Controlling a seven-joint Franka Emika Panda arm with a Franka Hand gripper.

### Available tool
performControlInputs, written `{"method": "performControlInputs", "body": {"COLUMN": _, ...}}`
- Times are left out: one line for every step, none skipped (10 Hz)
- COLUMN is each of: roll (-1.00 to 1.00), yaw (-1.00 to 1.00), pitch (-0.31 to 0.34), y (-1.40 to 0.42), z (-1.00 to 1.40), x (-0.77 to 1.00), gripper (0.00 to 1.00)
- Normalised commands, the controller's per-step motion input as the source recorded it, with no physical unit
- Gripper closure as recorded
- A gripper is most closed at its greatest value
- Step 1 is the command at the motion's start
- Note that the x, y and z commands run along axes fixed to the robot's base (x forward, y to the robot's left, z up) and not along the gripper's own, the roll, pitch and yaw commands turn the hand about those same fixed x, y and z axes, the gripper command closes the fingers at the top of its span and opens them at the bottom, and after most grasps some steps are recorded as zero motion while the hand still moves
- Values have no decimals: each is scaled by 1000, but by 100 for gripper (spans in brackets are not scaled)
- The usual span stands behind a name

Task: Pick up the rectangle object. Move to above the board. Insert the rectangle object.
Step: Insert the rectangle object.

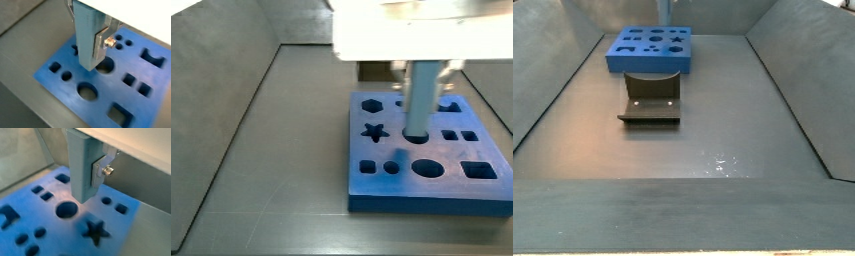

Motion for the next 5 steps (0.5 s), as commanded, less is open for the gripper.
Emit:
{"method": "performControlInputs", "body": {"roll": -311, "yaw": -74, "pitch": -611, "y": -137, "z": -40, "x": 743, "gripper": 100}}
{"method": "performControlInputs", "body": {"roll": -254, "yaw": -34, "pitch": -500, "y": -160, "z": -177, "x": 866, "gripper": 100}}
{"method": "performControlInputs", "body": {"roll": -123, "yaw": -43, "pitch": -297, "y": -254, "z": -323, "x": 969, "gripper": 100}}
{"method": "performControlInputs", "body": {"roll": -117, "yaw": -51, "pitch": -291, "y": -254, "z": -334, "x": 969, "gripper": 100}}
{"method": "performControlInputs", "body": {"roll": -123, "yaw": -54, "pitch": -303, "y": -251, "z": -323, "x": 960, "gripper": 100}}
